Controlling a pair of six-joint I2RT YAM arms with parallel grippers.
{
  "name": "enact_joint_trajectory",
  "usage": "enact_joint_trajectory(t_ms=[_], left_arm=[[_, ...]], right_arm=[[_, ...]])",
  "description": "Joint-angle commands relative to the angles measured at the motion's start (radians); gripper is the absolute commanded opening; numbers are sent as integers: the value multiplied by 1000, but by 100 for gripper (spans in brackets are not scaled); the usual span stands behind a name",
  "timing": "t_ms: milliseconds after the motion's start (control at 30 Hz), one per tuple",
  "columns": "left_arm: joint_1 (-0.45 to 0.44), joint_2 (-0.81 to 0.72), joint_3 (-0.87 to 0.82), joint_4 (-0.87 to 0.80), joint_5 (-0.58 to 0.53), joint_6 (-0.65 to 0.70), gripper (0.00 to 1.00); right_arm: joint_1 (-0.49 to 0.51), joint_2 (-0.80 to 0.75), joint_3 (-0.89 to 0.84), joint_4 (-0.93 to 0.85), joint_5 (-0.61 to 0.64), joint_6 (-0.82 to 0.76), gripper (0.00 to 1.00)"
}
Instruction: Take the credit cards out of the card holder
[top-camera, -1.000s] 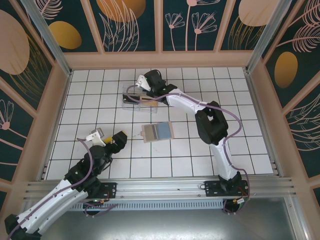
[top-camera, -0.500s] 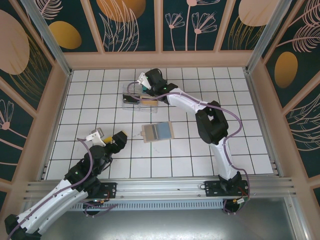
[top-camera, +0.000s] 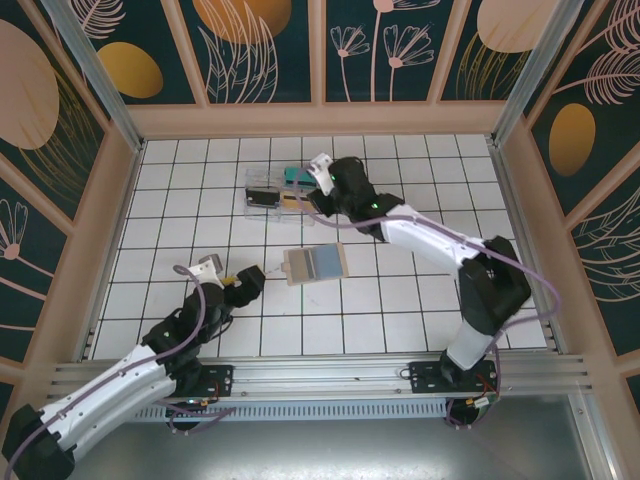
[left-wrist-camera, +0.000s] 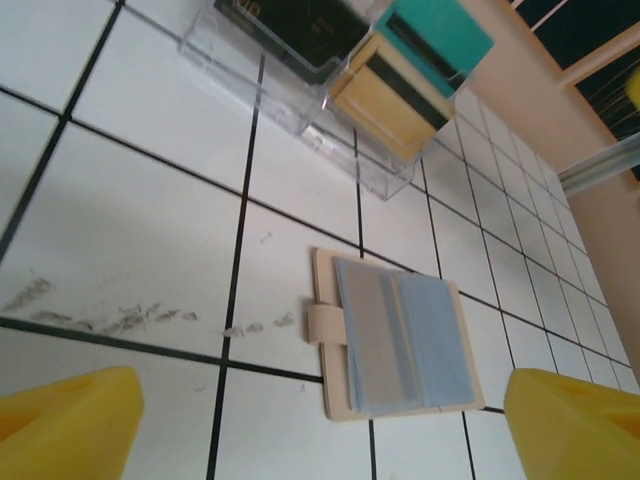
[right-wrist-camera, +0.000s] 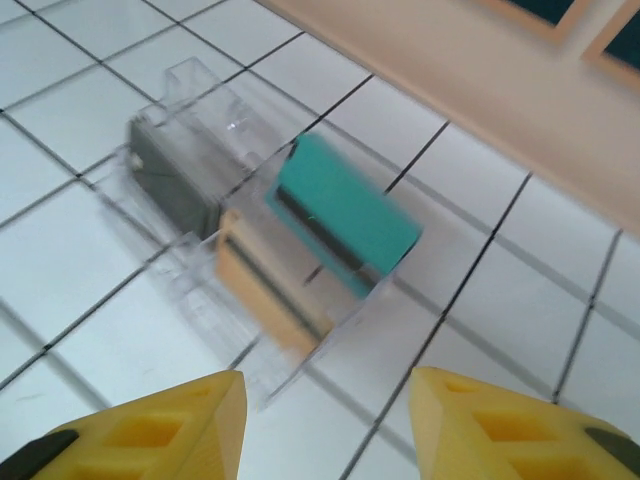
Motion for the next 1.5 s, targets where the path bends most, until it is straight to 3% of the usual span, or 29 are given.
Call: enact_joint_trajectory(t_ms=[0,100,267,633,1067,1467], left_arm=[[4,92,44,108,79,-3,88],[3,208,63,184,136,-5,80],[3,412,107,298,212,-12,63],[4,753,213,438,324,-16,43],[4,920,283,452,347,-5,38],[3,926,305,351,267,-17,35]], right_arm=[[-18,-86,-176,119,-158,276,47],[-45,-134,-330,191,-273,452,47],[-48,-126,-495,279,-325,595,42],[-46,-53,-601,334,-290,670,32],[-27,-8,-613,353,-249,681,32],[-25,-7,-617,358,-257,679,32]])
